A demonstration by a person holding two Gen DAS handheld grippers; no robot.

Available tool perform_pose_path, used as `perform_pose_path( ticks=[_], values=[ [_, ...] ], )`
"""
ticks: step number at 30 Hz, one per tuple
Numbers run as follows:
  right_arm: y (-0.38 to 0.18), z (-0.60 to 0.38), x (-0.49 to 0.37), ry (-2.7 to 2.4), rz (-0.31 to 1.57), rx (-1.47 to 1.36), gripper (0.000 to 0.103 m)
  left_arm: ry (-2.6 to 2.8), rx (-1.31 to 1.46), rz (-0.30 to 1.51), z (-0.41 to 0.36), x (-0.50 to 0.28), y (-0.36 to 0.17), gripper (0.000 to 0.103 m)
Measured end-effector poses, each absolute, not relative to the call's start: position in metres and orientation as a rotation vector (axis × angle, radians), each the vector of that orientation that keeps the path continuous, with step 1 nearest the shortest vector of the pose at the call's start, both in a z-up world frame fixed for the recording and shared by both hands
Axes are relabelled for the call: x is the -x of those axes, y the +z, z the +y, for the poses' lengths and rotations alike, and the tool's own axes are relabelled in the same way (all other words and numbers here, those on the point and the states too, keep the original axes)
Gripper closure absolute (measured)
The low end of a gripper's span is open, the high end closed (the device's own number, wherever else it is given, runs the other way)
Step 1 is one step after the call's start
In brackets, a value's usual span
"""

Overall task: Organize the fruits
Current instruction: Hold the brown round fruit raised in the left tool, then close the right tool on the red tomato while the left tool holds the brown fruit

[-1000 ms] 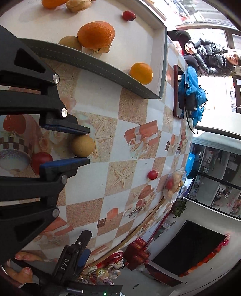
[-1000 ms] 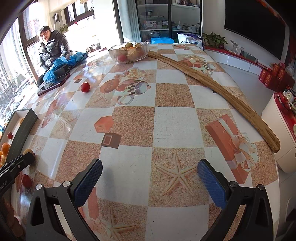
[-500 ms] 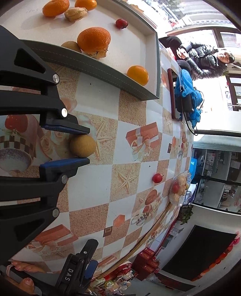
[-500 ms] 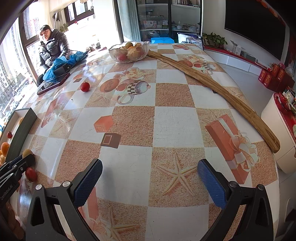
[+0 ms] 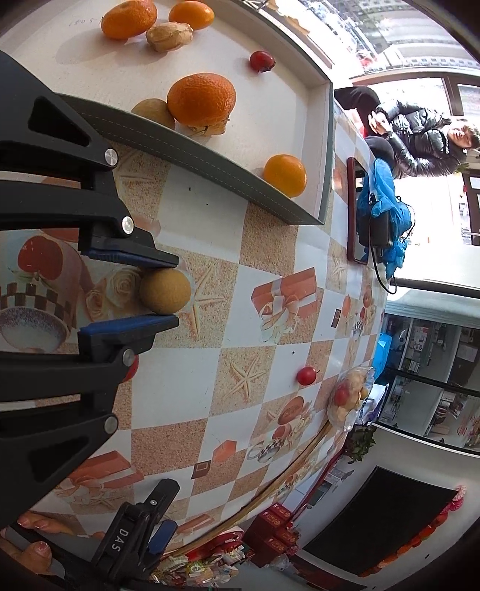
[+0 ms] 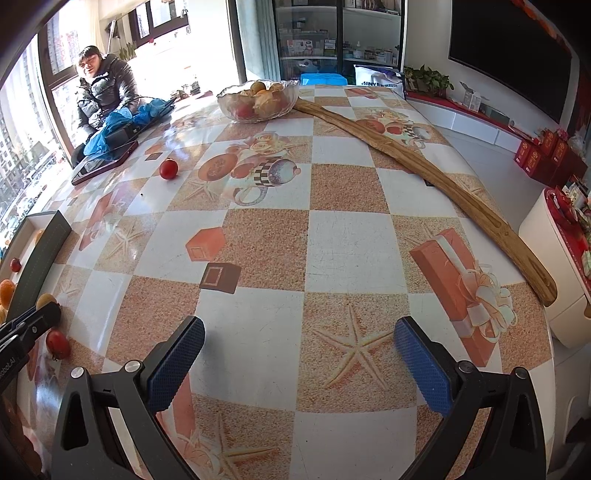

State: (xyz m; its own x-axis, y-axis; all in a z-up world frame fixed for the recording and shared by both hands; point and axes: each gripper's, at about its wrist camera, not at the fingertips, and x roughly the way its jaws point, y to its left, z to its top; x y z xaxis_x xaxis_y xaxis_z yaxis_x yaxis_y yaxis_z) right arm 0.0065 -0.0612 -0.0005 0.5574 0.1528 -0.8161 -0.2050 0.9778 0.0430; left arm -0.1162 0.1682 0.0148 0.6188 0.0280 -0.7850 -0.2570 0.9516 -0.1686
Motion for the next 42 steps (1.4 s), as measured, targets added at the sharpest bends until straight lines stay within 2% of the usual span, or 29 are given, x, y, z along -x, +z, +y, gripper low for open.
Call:
perform_pose_path(
  ticks=[6,12,21,26,27,29,30,31,33,34,35,42],
  values=[
    [-0.002,-0.056,-0.006,0.194,0.967,0.102,0.0,0.213,0.305,0.91,0.186,0.147,0.013,0.076],
    [-0.001,-0.054,-0.002,0.193,0.985,0.108,0.0,0.263,0.206,0.89,0.169,0.174,0.011,0.076],
    [0.011,0.023,0.035,0.495,0.976,0.129,0.0,0.298,0.192,0.881,0.166,0.184,0.01,0.076],
    [0.014,0.068,0.036,0.548,0.939,0.236,0.001,0.303,0.195,0.884,0.166,0.183,0.01,0.076],
    [0.012,0.074,0.033,0.549,0.94,0.252,0.004,0.303,0.194,0.884,0.167,0.183,0.01,0.076],
    [0.007,0.082,0.027,0.561,0.971,0.259,0.032,0.303,0.197,0.884,0.167,0.183,0.01,0.076],
    [0.005,0.084,0.026,0.555,0.977,0.265,0.034,0.304,0.197,0.884,0.167,0.183,0.01,0.076],
    [0.006,0.084,0.028,0.547,0.966,0.278,0.041,0.304,0.197,0.884,0.167,0.183,0.01,0.076],
    [0.007,0.084,0.032,0.559,0.954,0.289,0.058,0.306,0.195,0.882,0.167,0.182,0.01,0.076],
    [0.008,0.084,0.034,0.559,0.947,0.298,0.07,0.308,0.193,0.882,0.167,0.182,0.01,0.076],
    [0.008,0.082,0.036,0.558,0.944,0.3,0.074,0.31,0.191,0.883,0.167,0.181,0.01,0.076],
    [0.006,0.025,0.044,0.465,0.929,0.238,0.074,0.267,0.195,0.886,0.159,0.178,0.01,0.076]
  ],
)
